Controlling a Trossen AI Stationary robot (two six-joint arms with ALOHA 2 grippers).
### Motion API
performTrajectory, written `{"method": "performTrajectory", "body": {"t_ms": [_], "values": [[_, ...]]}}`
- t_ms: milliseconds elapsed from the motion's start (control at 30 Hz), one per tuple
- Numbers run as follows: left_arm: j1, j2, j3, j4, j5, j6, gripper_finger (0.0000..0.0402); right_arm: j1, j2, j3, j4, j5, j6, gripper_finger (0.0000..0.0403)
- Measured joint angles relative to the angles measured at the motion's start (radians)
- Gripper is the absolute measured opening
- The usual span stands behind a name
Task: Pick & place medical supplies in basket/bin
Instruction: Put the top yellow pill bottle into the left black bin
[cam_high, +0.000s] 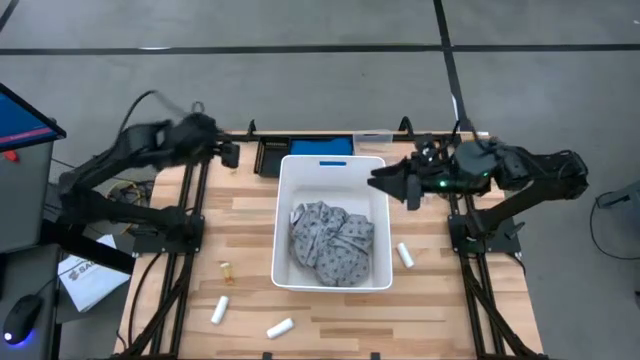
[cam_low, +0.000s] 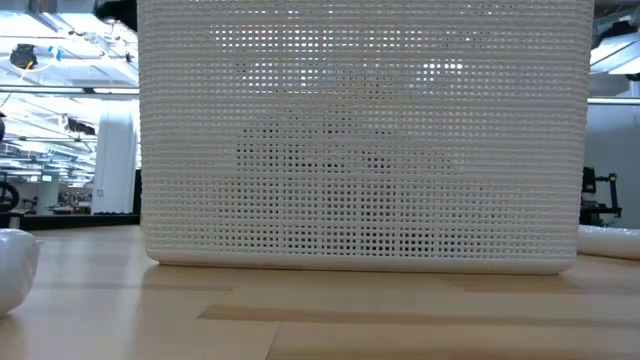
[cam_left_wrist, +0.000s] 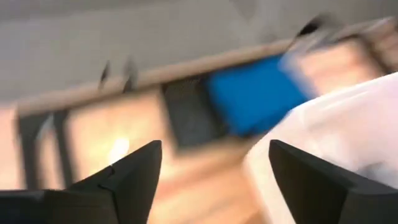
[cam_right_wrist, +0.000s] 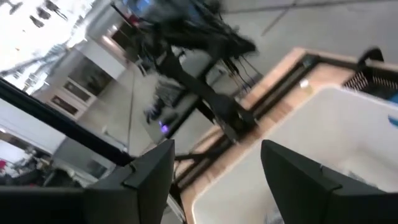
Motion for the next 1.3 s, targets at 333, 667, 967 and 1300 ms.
{"method": "performTrajectory", "body": {"t_ms": [333, 667, 967, 1300], "values": [[0.35, 0.218, -0.105, 0.0, 0.144, 0.315, 0.0269, -0.011, -0.014, 0.0, 0.095, -0.055, -0.077, 0.0235], [0.449, 0.259, -0.266, 0.141, 0.248, 0.455, 0.0278, 0.03, -0.018, 0.0, 0.111, -0.055, -0.08, 0.0235], [0.501, 0.259, -0.449, 0.308, 0.265, 0.454, 0.0278, 0.031, -0.018, 0.0, 0.111, -0.055, -0.08, 0.0235], [0.541, 0.259, -0.557, 0.485, 0.262, 0.408, 0.0278, 0.029, -0.018, 0.0, 0.11, -0.054, -0.065, 0.0235]]}}
